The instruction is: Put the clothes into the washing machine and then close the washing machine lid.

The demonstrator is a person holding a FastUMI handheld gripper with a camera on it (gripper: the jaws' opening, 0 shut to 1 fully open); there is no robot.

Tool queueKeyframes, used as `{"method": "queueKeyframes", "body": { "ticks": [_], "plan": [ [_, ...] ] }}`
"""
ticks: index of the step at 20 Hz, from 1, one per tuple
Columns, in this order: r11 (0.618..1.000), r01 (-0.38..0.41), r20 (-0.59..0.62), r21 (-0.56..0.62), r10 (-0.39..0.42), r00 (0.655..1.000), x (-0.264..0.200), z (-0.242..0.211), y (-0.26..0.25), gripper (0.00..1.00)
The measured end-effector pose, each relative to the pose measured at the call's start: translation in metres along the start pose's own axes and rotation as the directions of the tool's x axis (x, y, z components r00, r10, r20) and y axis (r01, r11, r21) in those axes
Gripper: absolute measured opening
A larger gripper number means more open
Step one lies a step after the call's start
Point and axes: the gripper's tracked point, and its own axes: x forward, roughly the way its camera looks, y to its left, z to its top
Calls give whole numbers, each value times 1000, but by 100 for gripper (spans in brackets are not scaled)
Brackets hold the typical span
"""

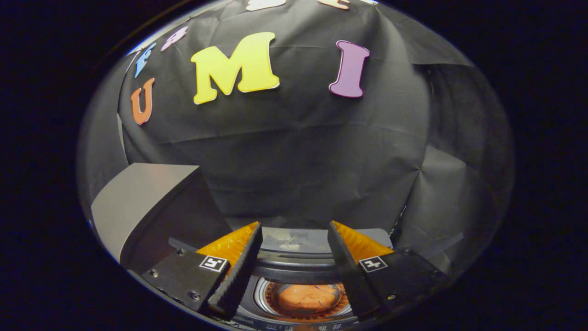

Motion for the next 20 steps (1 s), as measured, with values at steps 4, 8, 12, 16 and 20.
{"method": "queueKeyframes", "body": {
  "ticks": [4,8,12,16,20],
  "plan": [
    [1000,14,-48,26,-13,999,-5,-34,-7,91],
    [998,21,-116,66,-13,993,-15,-81,-8,89],
    [995,50,-128,82,-39,991,-35,-103,-11,89],
    [998,49,-26,35,-48,999,-95,-90,6,92],
    [998,67,96,-12,-65,993,-183,-81,29,92]
  ]
}}
